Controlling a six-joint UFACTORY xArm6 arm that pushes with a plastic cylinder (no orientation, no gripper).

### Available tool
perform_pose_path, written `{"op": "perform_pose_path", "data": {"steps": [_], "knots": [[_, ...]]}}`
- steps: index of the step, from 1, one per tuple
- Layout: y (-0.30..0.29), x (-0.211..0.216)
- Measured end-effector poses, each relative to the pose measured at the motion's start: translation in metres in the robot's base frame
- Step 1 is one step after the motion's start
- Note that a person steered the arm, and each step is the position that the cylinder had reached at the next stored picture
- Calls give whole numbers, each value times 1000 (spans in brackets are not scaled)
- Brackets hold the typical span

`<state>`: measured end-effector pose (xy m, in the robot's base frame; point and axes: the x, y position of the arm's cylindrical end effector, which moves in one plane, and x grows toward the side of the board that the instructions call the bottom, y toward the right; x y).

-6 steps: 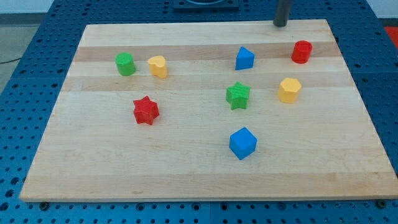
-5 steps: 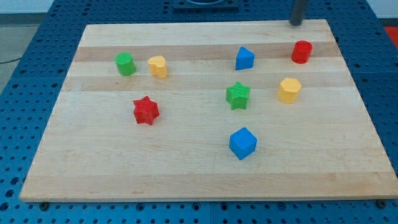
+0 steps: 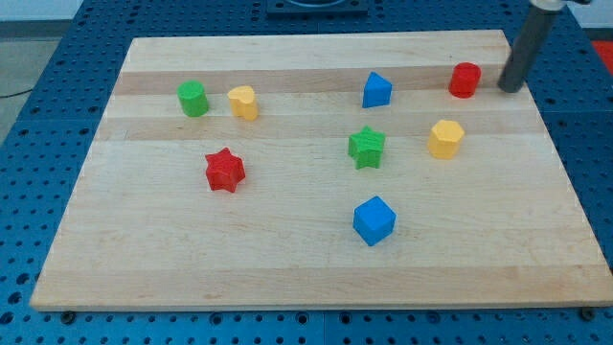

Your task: Slide the red star to top center

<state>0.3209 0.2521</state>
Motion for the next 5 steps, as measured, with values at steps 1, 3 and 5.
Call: {"op": "perform_pose_path", "data": {"steps": [1,3,5], "knots": [[-15,4],[-81,-21],[-150,-38]]}}
